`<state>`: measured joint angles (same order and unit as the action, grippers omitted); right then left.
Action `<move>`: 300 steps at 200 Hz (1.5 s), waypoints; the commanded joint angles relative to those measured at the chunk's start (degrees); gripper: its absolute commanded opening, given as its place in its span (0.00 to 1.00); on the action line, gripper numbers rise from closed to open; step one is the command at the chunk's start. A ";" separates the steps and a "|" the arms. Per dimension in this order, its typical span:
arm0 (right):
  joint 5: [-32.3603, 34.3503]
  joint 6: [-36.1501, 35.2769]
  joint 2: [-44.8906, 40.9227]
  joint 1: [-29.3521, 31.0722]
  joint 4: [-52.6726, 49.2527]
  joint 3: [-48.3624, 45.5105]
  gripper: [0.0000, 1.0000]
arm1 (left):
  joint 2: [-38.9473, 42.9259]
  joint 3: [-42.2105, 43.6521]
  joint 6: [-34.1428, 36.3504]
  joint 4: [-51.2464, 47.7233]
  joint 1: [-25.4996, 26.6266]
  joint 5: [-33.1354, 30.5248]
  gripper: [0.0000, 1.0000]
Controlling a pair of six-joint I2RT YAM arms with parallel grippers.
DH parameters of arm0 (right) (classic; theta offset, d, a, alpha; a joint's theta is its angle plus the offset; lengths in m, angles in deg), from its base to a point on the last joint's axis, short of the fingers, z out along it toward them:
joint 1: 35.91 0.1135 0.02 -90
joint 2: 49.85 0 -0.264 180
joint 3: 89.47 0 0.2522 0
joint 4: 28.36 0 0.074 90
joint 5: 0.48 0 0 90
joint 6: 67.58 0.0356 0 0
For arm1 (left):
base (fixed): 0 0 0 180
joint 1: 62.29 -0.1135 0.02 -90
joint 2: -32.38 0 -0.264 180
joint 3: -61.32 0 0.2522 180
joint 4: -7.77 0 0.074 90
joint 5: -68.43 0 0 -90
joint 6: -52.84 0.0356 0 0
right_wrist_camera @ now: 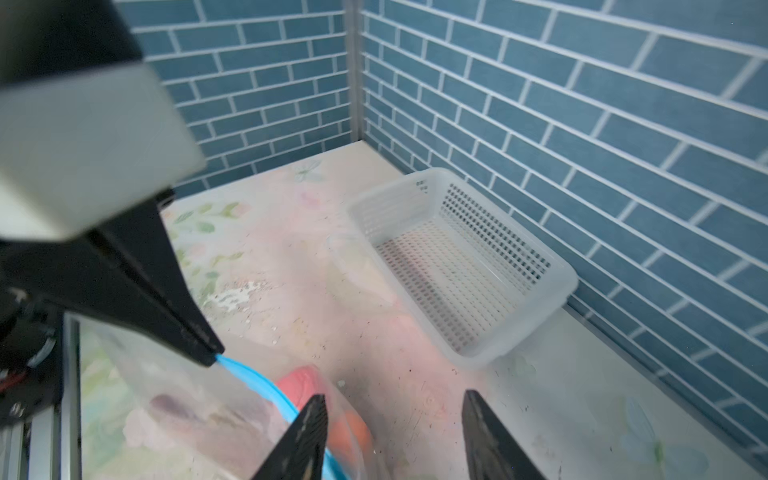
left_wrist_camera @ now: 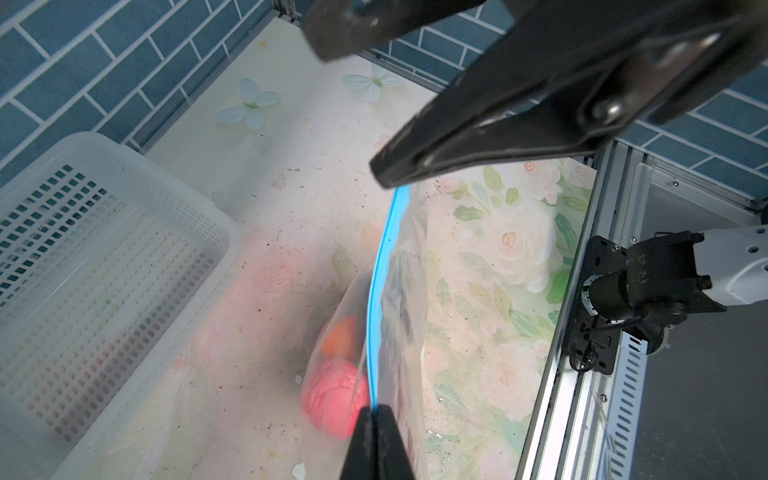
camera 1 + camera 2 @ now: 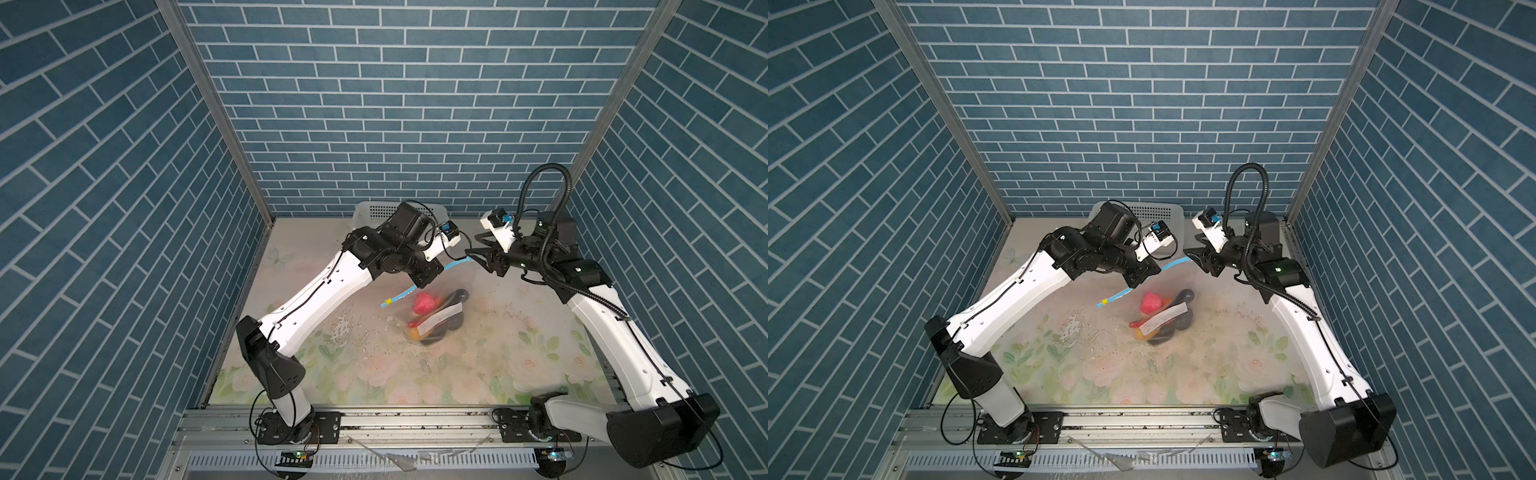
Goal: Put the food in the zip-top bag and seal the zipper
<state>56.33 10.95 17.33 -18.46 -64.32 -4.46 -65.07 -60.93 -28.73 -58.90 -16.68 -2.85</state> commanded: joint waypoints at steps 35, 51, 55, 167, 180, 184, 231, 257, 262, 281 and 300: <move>26.90 46.97 -13.02 3.77 -0.86 -9.77 0.55 | -0.98 -2.79 -7.29 -0.18 -0.29 -0.94 0.00; 25.74 56.03 -15.38 3.70 1.21 -13.21 0.55 | -1.37 -4.00 -9.63 -0.61 0.12 -1.80 0.00; 25.15 57.97 -15.63 3.72 2.16 -14.09 0.55 | -1.54 -4.45 -10.20 -0.90 0.25 -2.24 0.00; 27.63 59.66 -16.93 0.13 3.25 -21.72 0.57 | -1.42 -7.70 -42.51 7.11 6.23 -16.24 0.00; 29.41 59.38 -15.74 -0.39 0.40 -20.08 0.57 | -1.15 -7.80 -44.73 9.26 7.26 -17.85 0.00; 29.87 59.44 -15.41 -0.55 -0.53 -19.49 0.58 | -1.23 -8.10 -45.97 9.35 7.53 -18.48 0.00; 35.92 57.32 -16.72 -2.13 -6.66 -16.66 0.59 | -3.84 -8.69 -56.99 15.13 11.13 -21.78 0.00; 37.65 54.39 -19.77 -3.41 -7.61 -16.44 0.59 | -8.76 -16.61 -57.65 13.90 13.65 -23.96 0.00; 37.70 53.75 -20.11 -3.70 -7.77 -16.34 0.59 | -10.04 -18.49 -57.69 13.53 14.20 -24.12 0.00; 38.06 52.37 -21.22 -4.69 -9.09 -15.24 0.59 | -14.31 -24.22 -58.46 13.26 16.57 -25.13 0.00; 39.08 50.50 -22.61 -5.37 -10.33 -14.51 0.60 | -18.07 -26.87 -63.06 14.65 17.76 -22.85 0.00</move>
<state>92.53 65.23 -3.42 -23.00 -71.71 -22.36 -79.87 -83.90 -86.70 -47.55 -0.86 -25.95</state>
